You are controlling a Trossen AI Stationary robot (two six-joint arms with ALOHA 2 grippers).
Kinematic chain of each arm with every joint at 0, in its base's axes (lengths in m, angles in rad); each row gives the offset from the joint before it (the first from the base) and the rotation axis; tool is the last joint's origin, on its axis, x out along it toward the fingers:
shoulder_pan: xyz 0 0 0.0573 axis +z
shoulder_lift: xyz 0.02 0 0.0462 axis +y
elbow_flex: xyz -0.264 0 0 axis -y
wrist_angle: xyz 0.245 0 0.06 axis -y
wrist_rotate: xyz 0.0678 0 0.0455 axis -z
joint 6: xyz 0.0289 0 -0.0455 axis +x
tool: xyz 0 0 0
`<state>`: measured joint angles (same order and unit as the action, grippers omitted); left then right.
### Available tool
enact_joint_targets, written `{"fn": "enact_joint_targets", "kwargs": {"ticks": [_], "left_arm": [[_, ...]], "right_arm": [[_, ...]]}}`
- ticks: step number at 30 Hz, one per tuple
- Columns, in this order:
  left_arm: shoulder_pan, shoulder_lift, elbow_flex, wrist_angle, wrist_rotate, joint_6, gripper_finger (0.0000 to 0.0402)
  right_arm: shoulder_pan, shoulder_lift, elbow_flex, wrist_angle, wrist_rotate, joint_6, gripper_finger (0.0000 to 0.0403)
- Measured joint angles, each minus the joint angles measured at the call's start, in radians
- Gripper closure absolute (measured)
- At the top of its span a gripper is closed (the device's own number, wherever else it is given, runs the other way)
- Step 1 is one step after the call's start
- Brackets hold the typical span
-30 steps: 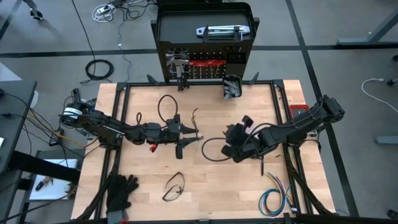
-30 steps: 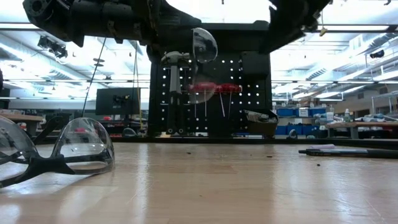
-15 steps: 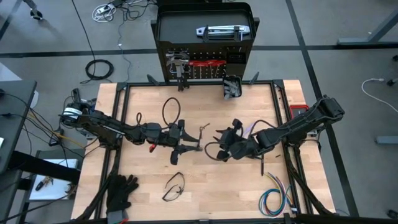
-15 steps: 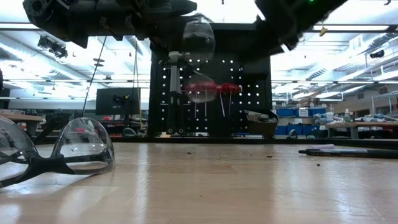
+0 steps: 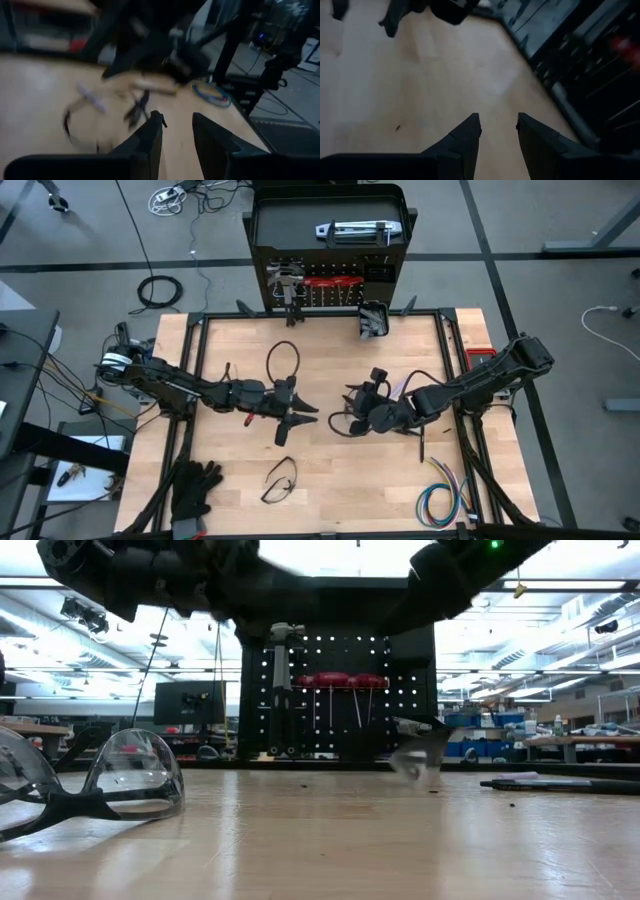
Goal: Hang tools onto peg board
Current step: Hang the top glasses on the pegboard
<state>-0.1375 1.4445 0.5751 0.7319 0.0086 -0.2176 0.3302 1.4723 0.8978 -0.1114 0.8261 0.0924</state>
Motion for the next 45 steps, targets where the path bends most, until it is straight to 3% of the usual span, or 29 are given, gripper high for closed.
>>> {"fn": "enact_joint_targets", "kwargs": {"ticks": [5, 8, 11, 14, 18, 23, 29, 33, 38, 43, 45], "left_arm": [[0.0, 0.0, 0.0, -0.108, -0.004, -0.093, 0.0294], [0.0, 0.0, 0.006, -0.142, -0.021, -0.096, 0.0286], [-0.001, 0.0, 0.043, -0.233, -0.069, -0.062, 0.0272], [-0.001, 0.001, 0.084, -0.327, -0.1, -0.021, 0.0254], [0.005, 0.001, 0.119, -0.328, -0.118, 0.025, 0.0237], [0.016, 0.001, 0.13, -0.327, -0.119, 0.031, 0.0228], [0.02, 0.001, 0.127, -0.335, -0.119, 0.061, 0.0228], [0.018, 0.002, 0.127, -0.341, -0.13, 0.221, 0.0228], [0.018, 0.002, 0.126, -0.37, -0.146, 0.423, 0.0228], [0.017, 0.002, 0.126, -0.369, -0.178, 0.482, 0.0228], [0.013, 0.002, 0.126, -0.369, -0.208, 0.506, 0.0228]], "right_arm": [[0.012, 0.0, 0.0, -0.153, -0.074, 0.089, 0.0262], [0.029, 0.0, 0.01, -0.223, -0.191, 0.092, 0.0262], [0.028, 0.0, 0.037, -0.295, -0.359, 0.1, 0.026], [0.026, 0.0, 0.039, -0.377, -0.406, 0.11, 0.0256], [-0.034, 0.0, 0.03, -0.491, -0.468, 0.197, 0.0247], [-0.148, 0.0, -0.036, -0.45, -0.639, 0.239, 0.0231], [-0.201, 0.0, -0.11, -0.368, -0.735, 0.222, 0.0229], [-0.201, 0.0, -0.127, -0.327, -0.745, 0.215, 0.0253], [-0.205, 0.0, -0.148, -0.315, -0.745, 0.221, 0.0314], [-0.206, 0.0, -0.154, -0.314, -0.747, 0.223, 0.0379], [-0.206, 0.0, -0.154, -0.311, -0.764, 0.223, 0.0385]]}}
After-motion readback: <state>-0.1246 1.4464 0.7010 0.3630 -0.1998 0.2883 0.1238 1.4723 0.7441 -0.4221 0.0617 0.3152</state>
